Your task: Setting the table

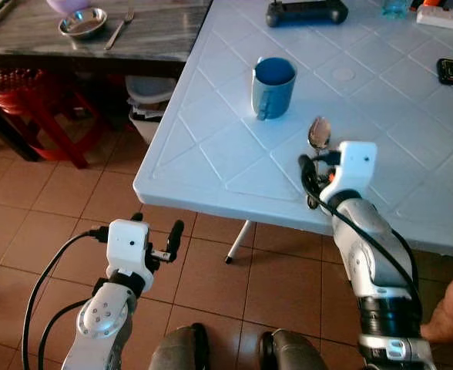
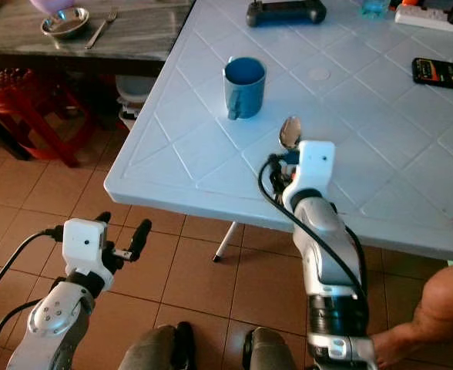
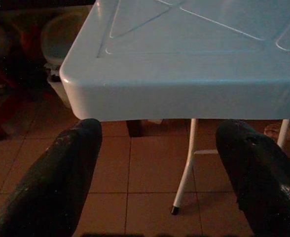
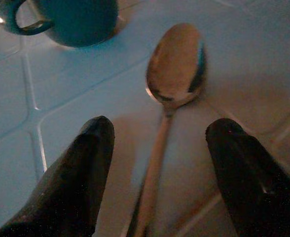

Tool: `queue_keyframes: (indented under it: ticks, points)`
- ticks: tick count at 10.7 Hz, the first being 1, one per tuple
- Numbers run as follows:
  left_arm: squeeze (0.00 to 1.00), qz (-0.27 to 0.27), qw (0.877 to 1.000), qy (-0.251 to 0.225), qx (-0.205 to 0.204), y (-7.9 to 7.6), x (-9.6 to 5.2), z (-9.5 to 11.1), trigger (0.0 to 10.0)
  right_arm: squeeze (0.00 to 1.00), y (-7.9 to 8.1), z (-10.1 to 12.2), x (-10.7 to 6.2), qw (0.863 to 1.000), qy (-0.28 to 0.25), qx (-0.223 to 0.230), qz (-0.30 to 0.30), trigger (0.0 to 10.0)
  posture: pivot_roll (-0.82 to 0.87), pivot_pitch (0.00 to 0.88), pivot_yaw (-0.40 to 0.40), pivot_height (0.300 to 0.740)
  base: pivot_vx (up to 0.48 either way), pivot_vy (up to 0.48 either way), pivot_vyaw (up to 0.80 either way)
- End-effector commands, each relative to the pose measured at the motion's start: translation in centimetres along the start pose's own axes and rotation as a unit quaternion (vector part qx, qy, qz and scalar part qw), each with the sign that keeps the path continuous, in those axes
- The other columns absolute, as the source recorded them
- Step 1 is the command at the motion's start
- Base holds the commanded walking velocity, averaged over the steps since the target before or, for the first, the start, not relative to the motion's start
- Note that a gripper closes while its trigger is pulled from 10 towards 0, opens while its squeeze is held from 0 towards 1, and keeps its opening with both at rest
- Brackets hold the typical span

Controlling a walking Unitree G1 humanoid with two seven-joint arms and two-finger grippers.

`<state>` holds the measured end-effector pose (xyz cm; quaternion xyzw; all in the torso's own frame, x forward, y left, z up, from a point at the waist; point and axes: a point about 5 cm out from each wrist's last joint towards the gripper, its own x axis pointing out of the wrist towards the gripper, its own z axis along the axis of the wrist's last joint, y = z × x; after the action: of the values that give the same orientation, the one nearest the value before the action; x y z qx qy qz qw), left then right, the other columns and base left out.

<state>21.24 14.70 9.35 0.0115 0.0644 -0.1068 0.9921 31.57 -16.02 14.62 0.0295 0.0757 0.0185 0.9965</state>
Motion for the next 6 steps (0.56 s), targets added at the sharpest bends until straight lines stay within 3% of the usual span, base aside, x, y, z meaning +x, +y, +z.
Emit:
queue_keyframes:
  ticks: [1, 2, 4, 5, 6]
  points:
    - [0.0, 0.003, 1.0, 0.006, 0.001, 0.2, -0.3, -0.2, 10.0, 0.0, 0.3, -0.4, 0.2, 1.0, 0.019, 0.005, 0.007, 0.0, 0.0, 0.187, 0.071, 0.74, 0.0, 0.0, 0.0]
    - [0.0, 0.003, 1.0, 0.006, -0.001, 0.1, -0.3, -0.2, 10.0, 0.0, 0.3, -0.4, 0.4, 1.0, 0.027, 0.006, 0.008, 0.0, 0.0, 0.188, 0.07, 0.74, 0.0, 0.0, 0.0]
    - [0.0, 0.002, 1.0, 0.009, 0.001, 0.2, -0.2, -0.4, 10.0, 0.0, 0.5, -1.0, 0.9, 0.997, 0.068, 0.0, 0.022, 10.0, 0.0, 0.186, 0.065, 0.74, 0.0, 0.0, 0.0]
    - [0.0, 0.003, 1.0, 0.009, 0.001, 0.2, -0.2, -0.4, 10.0, 0.0, 0.4, -1.4, 0.8, 0.997, 0.079, -0.005, 0.018, 10.0, 0.0, 0.185, 0.062, 0.74, 0.0, 0.0, 0.0]
    - [0.0, 0.004, 1.0, 0.009, 0.0, 0.2, -0.1, -0.4, 10.0, 0.0, -0.1, -2.0, 0.6, 0.996, 0.093, 0.001, 0.014, 0.0, 0.0, 0.186, 0.063, 0.74, 0.0, 0.0, 0.0]
